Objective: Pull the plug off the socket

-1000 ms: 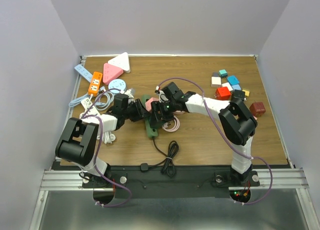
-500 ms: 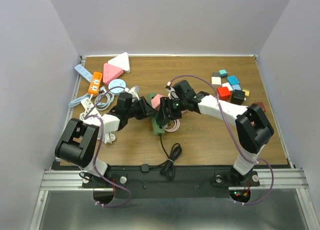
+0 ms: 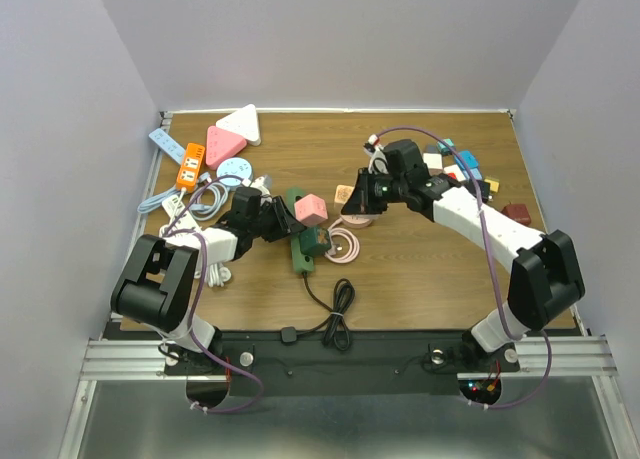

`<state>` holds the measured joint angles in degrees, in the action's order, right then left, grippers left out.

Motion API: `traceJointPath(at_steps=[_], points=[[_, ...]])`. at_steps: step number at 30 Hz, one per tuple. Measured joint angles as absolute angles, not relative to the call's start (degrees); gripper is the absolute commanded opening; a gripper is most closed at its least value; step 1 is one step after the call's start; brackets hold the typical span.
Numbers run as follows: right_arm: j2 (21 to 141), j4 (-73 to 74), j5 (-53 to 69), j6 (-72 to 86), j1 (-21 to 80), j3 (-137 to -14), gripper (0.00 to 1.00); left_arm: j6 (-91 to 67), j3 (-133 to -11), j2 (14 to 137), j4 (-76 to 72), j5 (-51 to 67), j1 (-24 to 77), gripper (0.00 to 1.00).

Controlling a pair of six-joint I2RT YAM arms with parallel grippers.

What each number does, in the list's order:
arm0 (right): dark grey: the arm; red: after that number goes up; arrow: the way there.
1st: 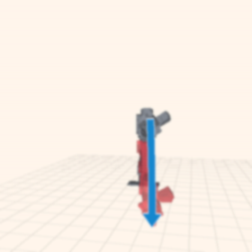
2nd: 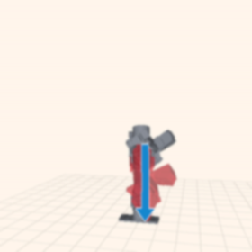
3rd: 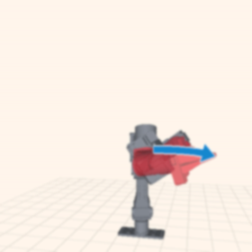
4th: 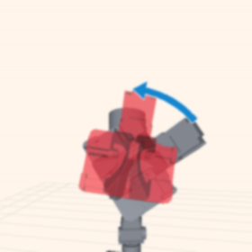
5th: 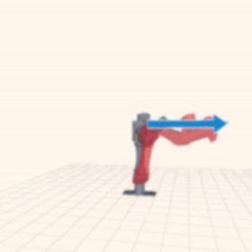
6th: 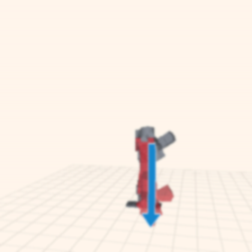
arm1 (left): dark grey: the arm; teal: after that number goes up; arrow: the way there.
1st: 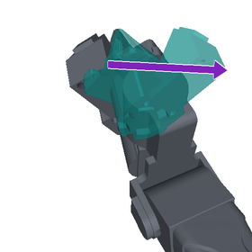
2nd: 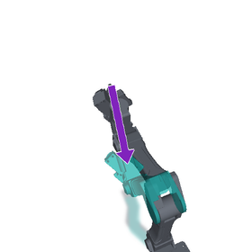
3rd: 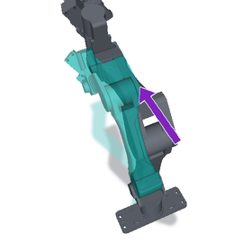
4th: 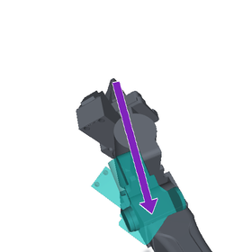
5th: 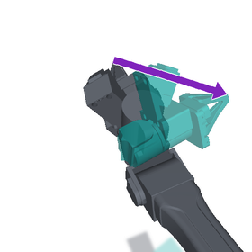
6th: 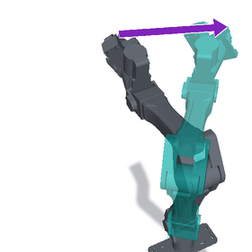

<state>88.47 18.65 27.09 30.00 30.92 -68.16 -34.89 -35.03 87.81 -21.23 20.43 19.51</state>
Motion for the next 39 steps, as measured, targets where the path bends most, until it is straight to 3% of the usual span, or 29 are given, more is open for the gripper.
traceJointPath(at_steps=[3, 4, 5, 7, 29, 32, 35, 36, 39], points=[[90.21, 18.72, 28.73, 29.41, 31.2, -68.16, 0.63, -34.7, -35.22, 87.81, -20.99, 20.43, 19.51, 0.0], [90.85, 18.72, 29.02, 29.34, 31.2, -68.16, 0.71, -34.65, -35.29, 87.83, -20.91, 20.45, 19.51, 0.0], [92.12, 18.72, 29.82, 28.86, 31.29, -68.16, 0.88, -34.63, -35.29, 87.88, -20.95, 20.51, 19.49, 0.0], [93.82, 18.7, 30.37, 28.71, 31.64, -68.16, 1.0, -34.54, -35.29, 87.9, -20.99, 20.62, 19.49, 0.0], [106.52, 14.52, 31.59, 28.12, 39.31, -71.88, 0.98, -34.3, -35.24, 90.48, -25.34, 25.63, 18.98, 0.0], [106.91, 14.57, 31.44, 28.62, 39.42, -72.73, 0.9, -34.3, -35.14, 90.54, -25.65, 25.71, 18.96, 0.0], [108.81, 14.92, 31.24, 29.45, 39.42, -74.54, 0.72, -34.48, -34.92, 90.54, -25.87, 25.82, 18.72, 0.0], [109.47, 14.87, 31.22, 29.61, 39.42, -74.89, 0.62, -34.63, -34.81, 90.54, -25.96, 25.8, 18.65, 0.0], [110.85, 14.87, 31.27, 30.94, 39.4, -75.35, 0.67, -35.11, -34.22, 90.13, -26.26, 25.8, 18.28, 0.0]])
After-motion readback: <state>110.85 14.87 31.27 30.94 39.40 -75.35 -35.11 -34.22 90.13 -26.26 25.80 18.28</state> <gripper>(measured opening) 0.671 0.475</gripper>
